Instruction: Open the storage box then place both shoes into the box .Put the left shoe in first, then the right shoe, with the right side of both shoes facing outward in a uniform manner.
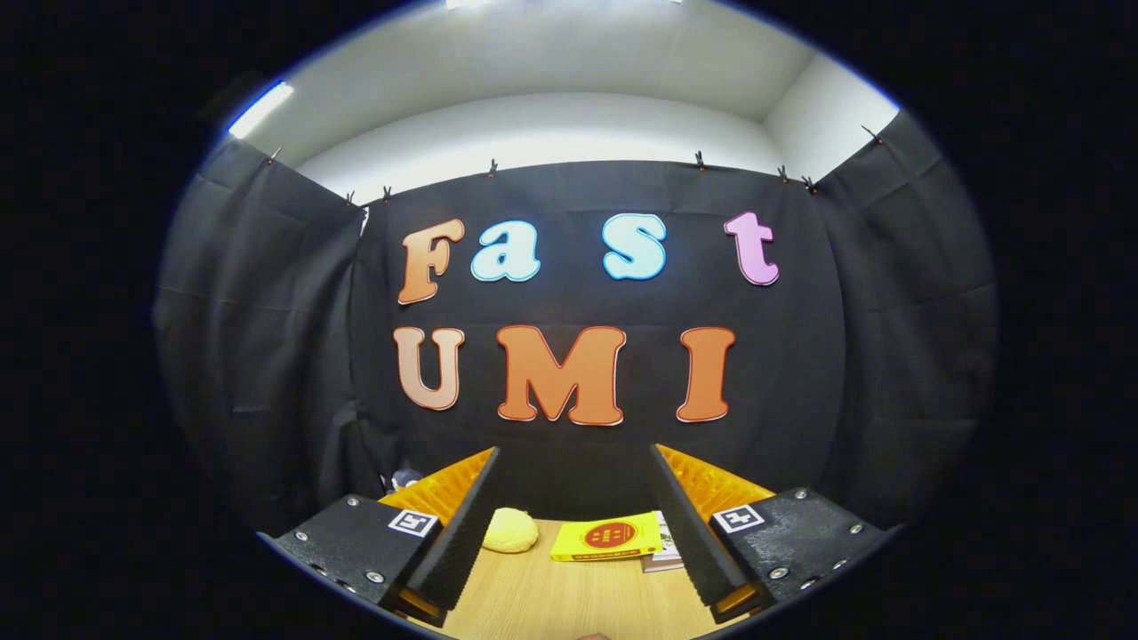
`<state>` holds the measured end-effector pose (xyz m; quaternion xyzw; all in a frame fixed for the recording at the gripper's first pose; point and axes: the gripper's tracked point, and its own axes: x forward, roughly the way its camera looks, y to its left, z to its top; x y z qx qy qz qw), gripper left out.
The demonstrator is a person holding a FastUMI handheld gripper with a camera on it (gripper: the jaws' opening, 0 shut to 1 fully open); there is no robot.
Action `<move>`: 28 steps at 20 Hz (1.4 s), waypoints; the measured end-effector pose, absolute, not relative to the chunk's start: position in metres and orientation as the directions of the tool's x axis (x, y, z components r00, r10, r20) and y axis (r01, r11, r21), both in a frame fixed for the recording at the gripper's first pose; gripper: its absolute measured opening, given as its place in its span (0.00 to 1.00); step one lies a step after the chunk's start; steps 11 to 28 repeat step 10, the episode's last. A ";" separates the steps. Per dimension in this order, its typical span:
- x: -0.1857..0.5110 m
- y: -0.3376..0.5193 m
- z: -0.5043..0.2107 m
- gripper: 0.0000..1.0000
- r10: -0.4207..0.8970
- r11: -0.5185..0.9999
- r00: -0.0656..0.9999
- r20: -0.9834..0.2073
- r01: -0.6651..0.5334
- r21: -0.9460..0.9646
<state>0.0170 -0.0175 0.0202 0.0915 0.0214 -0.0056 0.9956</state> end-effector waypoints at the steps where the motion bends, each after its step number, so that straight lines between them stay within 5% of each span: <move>1: 0.016 -0.024 0.020 0.97 -0.013 0.983 0.999 -0.039 0.020 0.182; 28: 0.007 -0.053 0.027 0.97 -0.047 0.984 0.999 0.015 0.044 0.175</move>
